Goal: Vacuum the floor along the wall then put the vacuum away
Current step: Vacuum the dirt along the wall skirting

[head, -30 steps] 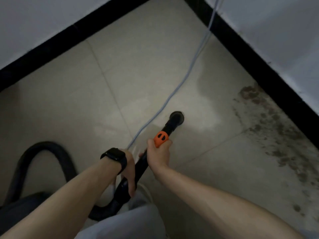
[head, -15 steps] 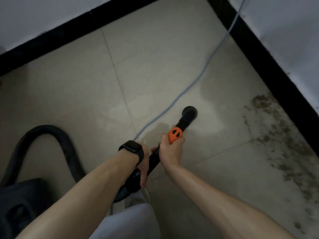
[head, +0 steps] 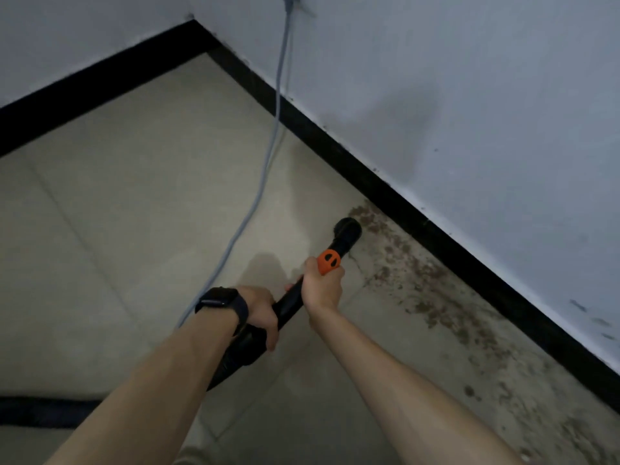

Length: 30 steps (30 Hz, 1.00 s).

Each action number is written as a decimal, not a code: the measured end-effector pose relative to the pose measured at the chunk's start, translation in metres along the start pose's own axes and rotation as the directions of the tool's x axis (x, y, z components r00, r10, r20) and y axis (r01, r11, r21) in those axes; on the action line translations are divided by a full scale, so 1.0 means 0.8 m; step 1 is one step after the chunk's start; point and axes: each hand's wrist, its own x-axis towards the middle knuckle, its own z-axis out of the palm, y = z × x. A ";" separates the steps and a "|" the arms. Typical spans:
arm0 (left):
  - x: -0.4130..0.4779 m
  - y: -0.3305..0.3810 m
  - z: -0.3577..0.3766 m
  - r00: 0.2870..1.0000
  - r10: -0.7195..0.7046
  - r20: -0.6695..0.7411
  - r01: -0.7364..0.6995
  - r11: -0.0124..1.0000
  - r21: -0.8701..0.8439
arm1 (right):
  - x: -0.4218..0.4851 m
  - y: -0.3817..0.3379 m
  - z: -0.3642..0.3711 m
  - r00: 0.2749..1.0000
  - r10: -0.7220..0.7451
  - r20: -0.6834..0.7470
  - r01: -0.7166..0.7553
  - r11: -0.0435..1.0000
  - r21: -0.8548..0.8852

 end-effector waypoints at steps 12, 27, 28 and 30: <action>0.021 0.001 0.024 0.920 0.131 -0.368 -0.172 0.982 -0.079 | 0.037 -0.038 0.019 0.997 -0.048 -0.068 0.039 0.991 -0.125; 0.045 0.017 0.046 0.866 0.101 -0.490 -0.198 0.969 -0.150 | 0.049 -0.073 0.021 0.992 -0.102 -0.074 0.052 0.866 -0.497; 0.048 0.017 0.046 0.870 0.102 -0.483 -0.203 0.966 -0.160 | 0.048 -0.073 0.021 0.992 -0.106 -0.068 0.056 0.854 -0.517; 0.052 0.020 0.045 0.883 0.106 -0.458 -0.216 0.957 -0.195 | 0.051 -0.074 0.022 0.991 -0.119 -0.063 0.065 0.832 -0.550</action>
